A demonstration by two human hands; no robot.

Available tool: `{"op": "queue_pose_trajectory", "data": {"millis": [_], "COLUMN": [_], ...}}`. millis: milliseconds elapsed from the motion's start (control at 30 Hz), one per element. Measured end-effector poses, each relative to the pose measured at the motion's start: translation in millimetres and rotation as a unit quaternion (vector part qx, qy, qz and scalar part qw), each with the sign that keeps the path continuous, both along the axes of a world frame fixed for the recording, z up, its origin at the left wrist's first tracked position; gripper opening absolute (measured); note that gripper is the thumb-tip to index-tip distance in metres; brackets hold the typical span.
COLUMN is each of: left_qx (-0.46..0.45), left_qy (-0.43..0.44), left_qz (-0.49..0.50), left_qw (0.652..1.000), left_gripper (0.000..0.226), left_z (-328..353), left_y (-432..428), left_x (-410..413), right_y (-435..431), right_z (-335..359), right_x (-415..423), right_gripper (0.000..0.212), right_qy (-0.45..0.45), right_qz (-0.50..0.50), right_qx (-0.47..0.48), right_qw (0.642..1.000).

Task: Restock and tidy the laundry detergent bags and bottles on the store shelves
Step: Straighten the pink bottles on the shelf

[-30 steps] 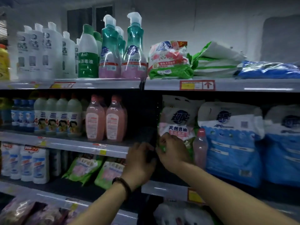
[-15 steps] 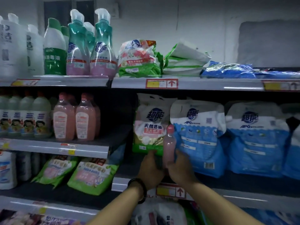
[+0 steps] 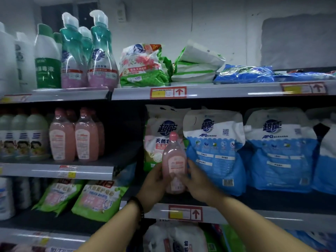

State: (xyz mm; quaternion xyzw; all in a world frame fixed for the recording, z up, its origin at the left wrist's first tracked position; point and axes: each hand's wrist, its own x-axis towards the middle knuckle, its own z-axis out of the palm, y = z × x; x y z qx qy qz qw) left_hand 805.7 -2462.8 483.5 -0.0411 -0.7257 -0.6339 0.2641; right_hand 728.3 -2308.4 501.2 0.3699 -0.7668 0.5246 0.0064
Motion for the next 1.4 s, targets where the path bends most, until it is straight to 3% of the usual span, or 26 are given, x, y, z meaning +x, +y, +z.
{"op": "queue_pose_trajectory", "data": {"millis": [100, 233, 300, 367, 400, 433, 600, 800, 967, 1100, 1233, 1400], "left_qx": [-0.021, -0.155, -0.294, -0.445, -0.481, -0.494, -0.504, -0.487, -0.467, -0.475, -0.478, -0.375], "left_qy": [-0.001, -0.014, -0.02, -0.096, -0.146, -0.183, -0.327, -0.331, -0.339, -0.368, -0.382, -0.369], "left_qz": [0.009, 0.123, 0.282, 0.415, 0.446, 0.452, 0.355, 0.33, 0.306, 0.302, 0.308, 0.287], "left_qw": [1.0, 0.98, 0.913, 0.788, 0.741, 0.72, 0.717, 0.738, 0.757, 0.74, 0.729, 0.8], "left_gripper": [0.032, 0.035, 0.041, 0.053, 0.059, 0.063, 0.062, 0.051, 0.067, 0.072, 0.057, 0.077], "left_z": [25.2, 64.8, 81.4, 87.0, 85.9, 83.6, 70.6, 57.9, 52.7, 57.1, 61.3, 54.8], "left_y": [-9.6, -40.6, -60.6, -82.3, -92.5, -102.2, -146.1, -165.0, -176.7, -175.3, -164.6, -172.8], "left_x": [25.1, 58.4, 78.8, 101.1, 110.4, 116.3, 99.6, 79.5, 72.4, 67.3, 64.1, 59.6], "right_y": [-5.8, -36.8, -59.5, -81.5, -91.7, -101.5, -148.7, -196.9, -220.2, -229.3, -230.6, -218.0], "right_z": [16.7, 34.9, 42.6, 53.6, 59.6, 65.3, 73.2, 75.0, 76.7, 73.1, 72.7, 73.1], "right_x": [14.0, 30.0, 37.2, 47.0, 49.9, 52.0, 61.0, 64.2, 67.3, 66.4, 66.3, 71.4], "right_gripper": [0.036, 0.037, 0.04, 0.043, 0.044, 0.044, 0.043, 0.045, 0.04, 0.038, 0.039, 0.049], "right_qy": [-0.042, -0.056, -0.069, -0.096, -0.1, -0.096, -0.062, -0.02, 0.004, 0.02, 0.028, 0.056], "right_qz": [0.058, 0.042, -0.002, -0.026, -0.035, -0.047, -0.038, -0.017, -0.007, -0.013, -0.015, -0.011], "right_qx": [-0.028, -0.088, -0.114, -0.133, -0.134, -0.131, -0.089, -0.058, -0.021, -0.008, 0.009, 0.078], "right_qw": [0.997, 0.994, 0.991, 0.986, 0.985, 0.986, 0.993, 0.998, 1.0, 1.0, 0.999, 0.995]}}
